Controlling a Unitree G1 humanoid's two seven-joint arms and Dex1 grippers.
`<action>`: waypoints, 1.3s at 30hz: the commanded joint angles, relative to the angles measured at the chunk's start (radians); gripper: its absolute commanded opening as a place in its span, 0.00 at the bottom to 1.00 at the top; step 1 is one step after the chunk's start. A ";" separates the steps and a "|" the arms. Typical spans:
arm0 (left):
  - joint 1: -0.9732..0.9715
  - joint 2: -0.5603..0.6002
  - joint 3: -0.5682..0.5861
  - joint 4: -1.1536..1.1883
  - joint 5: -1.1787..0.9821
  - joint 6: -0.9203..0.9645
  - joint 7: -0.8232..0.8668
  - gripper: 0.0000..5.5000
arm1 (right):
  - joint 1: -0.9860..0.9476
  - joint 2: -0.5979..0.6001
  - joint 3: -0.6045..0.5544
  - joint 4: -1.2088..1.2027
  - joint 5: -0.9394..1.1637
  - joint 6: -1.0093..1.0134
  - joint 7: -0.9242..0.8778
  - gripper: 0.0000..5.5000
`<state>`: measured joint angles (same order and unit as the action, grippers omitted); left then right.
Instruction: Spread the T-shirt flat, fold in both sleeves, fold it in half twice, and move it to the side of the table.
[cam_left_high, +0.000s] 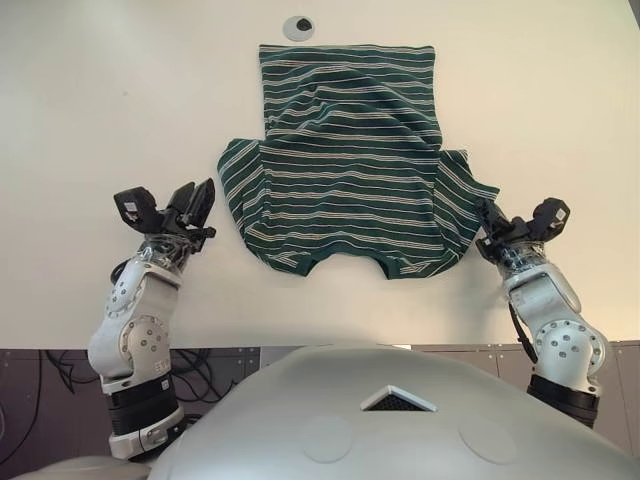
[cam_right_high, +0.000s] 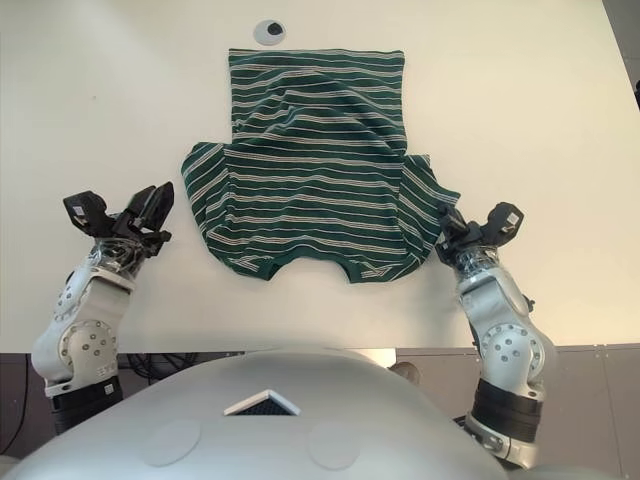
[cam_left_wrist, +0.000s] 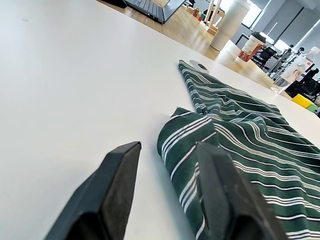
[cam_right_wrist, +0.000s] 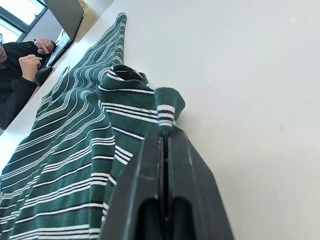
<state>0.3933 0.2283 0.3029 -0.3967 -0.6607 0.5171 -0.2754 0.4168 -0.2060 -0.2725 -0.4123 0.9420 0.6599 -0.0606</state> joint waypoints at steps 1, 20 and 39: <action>-0.011 -0.002 -0.005 0.015 0.010 -0.013 -0.009 0.36 | 0.018 -0.004 0.048 0.011 -0.076 0.006 0.024 0.00; -0.004 0.005 -0.015 0.003 0.012 0.005 -0.017 0.36 | -0.048 -0.196 0.535 -0.293 -0.649 -0.011 0.171 0.00; 0.016 -0.012 0.013 -0.019 -0.068 0.055 0.001 0.49 | 0.004 -0.135 0.419 -0.380 -0.606 -0.038 0.262 0.37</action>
<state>0.4003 0.2254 0.2888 -0.3992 -0.6978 0.5471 -0.2866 0.3966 -0.3602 0.1896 -0.7374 0.3131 0.6299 0.2033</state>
